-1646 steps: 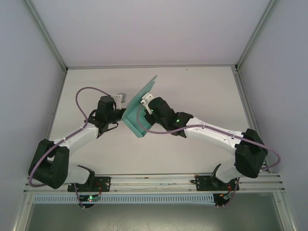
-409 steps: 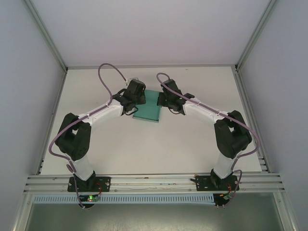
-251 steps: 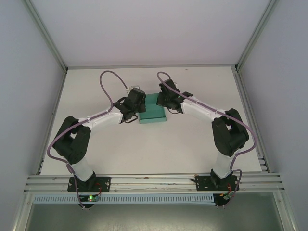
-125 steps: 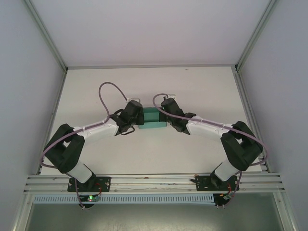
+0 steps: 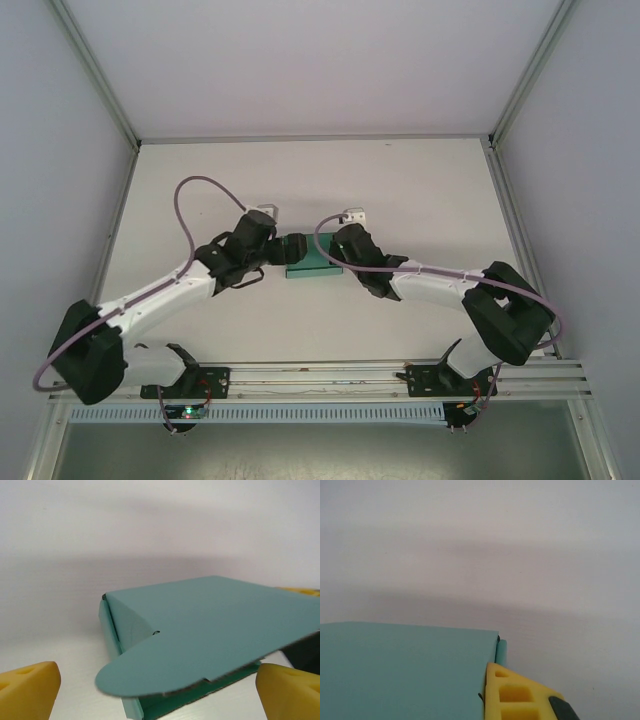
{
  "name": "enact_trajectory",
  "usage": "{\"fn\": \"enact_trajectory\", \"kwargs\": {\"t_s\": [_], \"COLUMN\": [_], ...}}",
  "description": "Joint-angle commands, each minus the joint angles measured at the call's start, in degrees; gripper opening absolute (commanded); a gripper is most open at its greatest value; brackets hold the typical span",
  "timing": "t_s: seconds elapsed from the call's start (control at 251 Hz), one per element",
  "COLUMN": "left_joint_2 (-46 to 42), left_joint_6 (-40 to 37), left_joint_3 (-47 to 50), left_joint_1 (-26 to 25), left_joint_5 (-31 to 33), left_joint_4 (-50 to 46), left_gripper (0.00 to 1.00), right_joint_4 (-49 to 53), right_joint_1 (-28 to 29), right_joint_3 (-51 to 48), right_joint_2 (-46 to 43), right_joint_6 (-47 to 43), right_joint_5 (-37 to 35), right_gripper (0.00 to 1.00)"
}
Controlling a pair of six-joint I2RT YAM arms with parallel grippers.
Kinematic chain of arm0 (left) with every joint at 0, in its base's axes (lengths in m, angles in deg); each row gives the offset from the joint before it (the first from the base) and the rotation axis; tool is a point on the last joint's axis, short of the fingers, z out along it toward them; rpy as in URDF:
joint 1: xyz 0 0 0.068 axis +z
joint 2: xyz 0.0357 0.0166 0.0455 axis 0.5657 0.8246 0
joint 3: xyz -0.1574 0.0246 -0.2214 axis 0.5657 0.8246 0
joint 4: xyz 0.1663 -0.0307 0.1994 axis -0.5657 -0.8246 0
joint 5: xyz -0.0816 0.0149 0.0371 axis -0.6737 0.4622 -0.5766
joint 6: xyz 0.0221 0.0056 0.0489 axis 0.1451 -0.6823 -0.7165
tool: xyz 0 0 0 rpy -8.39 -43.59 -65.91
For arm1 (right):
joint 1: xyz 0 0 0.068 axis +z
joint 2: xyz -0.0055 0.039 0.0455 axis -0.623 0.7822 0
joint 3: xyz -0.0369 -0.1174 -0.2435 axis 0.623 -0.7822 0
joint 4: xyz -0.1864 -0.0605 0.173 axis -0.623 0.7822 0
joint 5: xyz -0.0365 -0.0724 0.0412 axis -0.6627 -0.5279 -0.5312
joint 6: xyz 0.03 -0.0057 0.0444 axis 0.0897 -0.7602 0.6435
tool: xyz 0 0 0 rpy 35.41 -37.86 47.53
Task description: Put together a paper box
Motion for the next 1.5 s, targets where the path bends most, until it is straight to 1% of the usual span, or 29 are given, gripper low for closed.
{"fn": "enact_trajectory", "kwargs": {"t_s": [0.0,0.088,0.164,0.271,0.355,0.503,0.575,0.65,0.69,0.814,0.878,0.938,0.962,1.018,1.081,1.105,1.149,1.201,1.249,1.293,1.345,1.393,1.496], "left_joint_2": [-3.5,-4.3,-3.7,-0.9,2.5,9.4,12.8,14.7,15.0,13.9,13.4,13.5,13.7,14.3,15.0,15.2,15.7,16.4,17.2,17.8,18.5,18.9,20.0], "left_joint_6": [4.8,6.5,8.0,10.1,10.5,11.3,12.1,13.0,13.6,14.9,14.7,14.0,13.7,13.6,13.8,13.9,13.9,13.5,13.5,13.5,13.4,13.4,12.9], "left_joint_3": [-0.1,-3.2,-5.0,-5.9,-5.7,-3.3,-2.9,-1.0,0.6,5.0,6.7,7.3,7.5,8.1,9.2,9.8,10.6,11.1,11.5,11.7,11.8,11.9,12.2], "left_joint_1": [-0.4,0.2,1.7,5.3,7.6,8.1,8.3,8.2,8.3,8.2,8.2,8.2,8.3,8.2,8.2,8.3,8.2,8.2,8.2,8.2,8.1,8.2,8.2], "left_joint_5": [4.6,8.5,9.3,4.5,-0.2,-5.8,-8.7,-11.7,-12.6,-12.5,-12.5,-12.3,-12.4,-12.8,-13.5,-13.8,-14.4,-15.2,-15.3,-15.4,-15.2,-15.3,-15.2], "left_joint_4": [-7.1,-11.4,-12.5,-10.5,-6.8,1.8,2.9,5.5,7.0,9.5,10.8,11.2,11.4,12.4,14.0,14.9,16.2,17.4,18.2,18.7,19.0,19.5,21.1], "left_gripper": [1.0,1.0,1.0,1.0,1.0,1.0,1.0,0.94,0.92,0.88,0.84,0.82,0.79,0.75,0.7,0.68,0.67,0.66,0.65,0.65,0.63,0.62,0.59], "right_joint_4": [-0.5,-3.4,-8.0,-14.0,-13.9,-12.7,-12.7,-12.6,-12.5,-12.0,-11.5,-9.9,-9.5,-8.4,-6.6,-5.8,-3.5,-1.0,0.6,3.0,5.4,8.1,11.1], "right_joint_1": [1.5,2.3,2.8,3.9,4.8,6.2,6.4,6.8,7.3,8.2,8.7,8.4,8.9,8.9,9.0,9.0,8.8,8.2,8.1,7.8,7.3,6.8,4.7], "right_joint_3": [-2.7,-4.8,-7.6,-10.9,-11.3,-11.3,-11.6,-12.0,-12.5,-13.7,-14.4,-14.9,-15.2,-16.0,-16.7,-16.9,-17.2,-17.9,-18.9,-19.5,-20.1,-20.6,-21.7], "right_joint_2": [1.0,0.5,-0.1,-0.1,1.0,2.6,2.8,2.7,2.4,1.4,0.8,-0.2,-0.8,-2.6,-5.9,-7.2,-9.7,-12.6,-15.3,-17.8,-20.5,-23.3,-29.1], "right_joint_6": [-0.1,-2.0,-3.8,-6.1,-6.8,-6.1,-5.3,-5.2,-4.8,-5.1,-5.5,-5.3,-5.1,-5.0,-5.6,-5.8,-6.4,-6.5,-7.9,-8.2,-8.6,-8.0,-6.5], "right_joint_5": [-1.4,-1.8,-1.4,-1.1,-1.9,-3.6,-3.7,-3.6,-4.8,-5.0,-4.7,-4.6,-4.8,-4.5,-3.5,-3.1,-2.2,-2.2,-0.5,0.4,2.3,3.4,6.2], "right_gripper": [0.05,0.05,0.07,0.08,0.08,0.11,0.12,0.15,0.16,0.19,0.24,0.25,0.26,0.31,0.48,0.52,0.59,0.7,0.77,0.85,0.87,0.95,0.99]}}
